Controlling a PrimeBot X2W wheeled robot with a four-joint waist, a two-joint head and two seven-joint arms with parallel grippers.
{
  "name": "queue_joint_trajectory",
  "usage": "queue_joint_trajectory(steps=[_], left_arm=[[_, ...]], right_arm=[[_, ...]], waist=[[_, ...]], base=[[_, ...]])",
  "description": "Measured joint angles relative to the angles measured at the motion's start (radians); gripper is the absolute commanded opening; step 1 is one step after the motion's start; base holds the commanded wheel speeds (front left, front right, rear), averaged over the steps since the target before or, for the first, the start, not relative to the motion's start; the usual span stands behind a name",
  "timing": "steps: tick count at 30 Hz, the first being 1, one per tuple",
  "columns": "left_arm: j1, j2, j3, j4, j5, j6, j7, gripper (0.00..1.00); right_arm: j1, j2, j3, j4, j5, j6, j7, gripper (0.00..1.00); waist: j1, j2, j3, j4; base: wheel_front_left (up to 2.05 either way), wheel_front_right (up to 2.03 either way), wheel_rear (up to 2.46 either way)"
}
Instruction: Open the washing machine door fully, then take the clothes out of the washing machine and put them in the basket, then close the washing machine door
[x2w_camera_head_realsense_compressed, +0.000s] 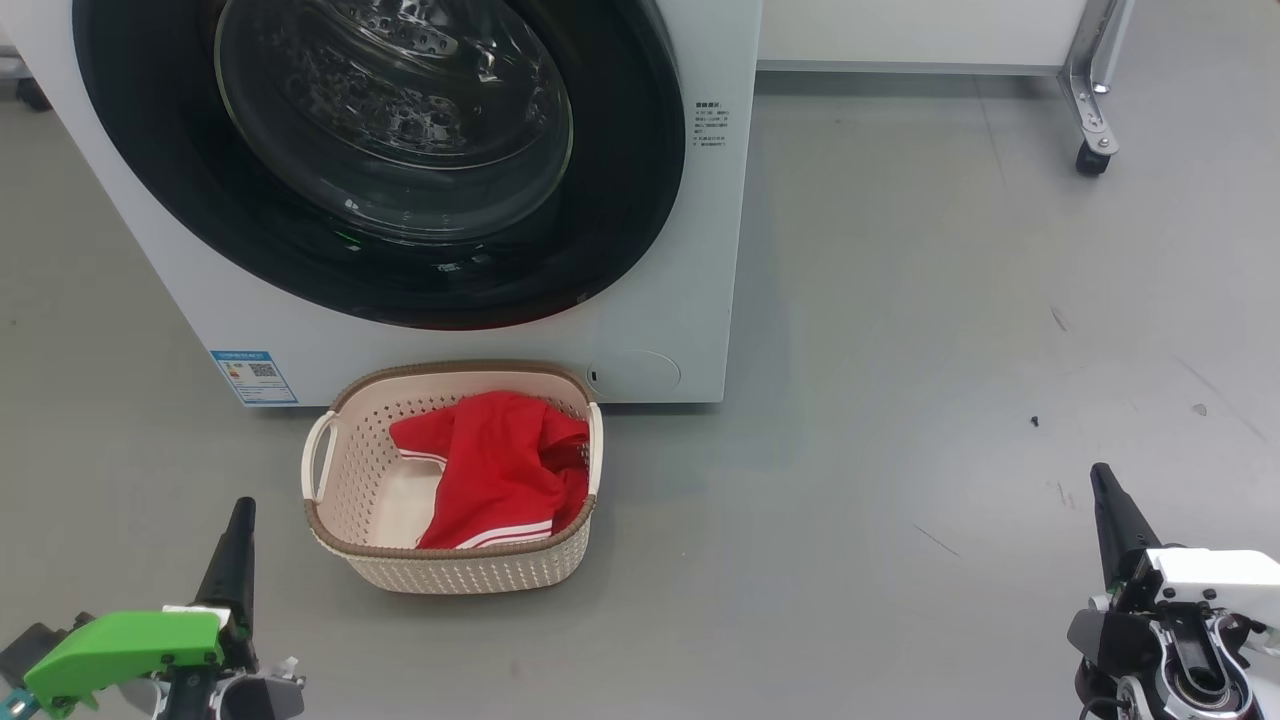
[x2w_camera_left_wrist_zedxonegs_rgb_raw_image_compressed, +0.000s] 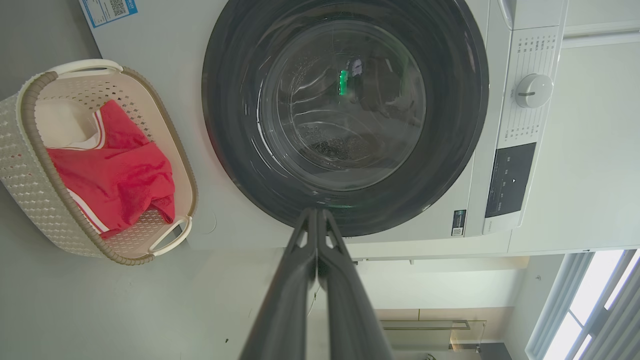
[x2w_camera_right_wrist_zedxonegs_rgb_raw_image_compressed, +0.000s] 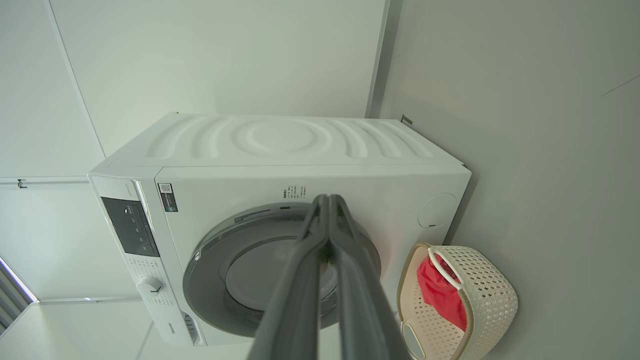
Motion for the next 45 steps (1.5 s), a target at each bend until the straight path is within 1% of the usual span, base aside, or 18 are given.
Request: queue_joint_trajectory(steps=[45], left_arm=[[0.0, 0.0, 0.003, 0.0, 0.0, 0.0, 0.0, 0.0]], right_arm=[[0.0, 0.0, 0.0, 0.0, 0.0, 0.0, 0.0, 0.0]], waist=[[0.0, 0.0, 0.0, 0.0]], base=[[0.0, 0.0, 0.0]])
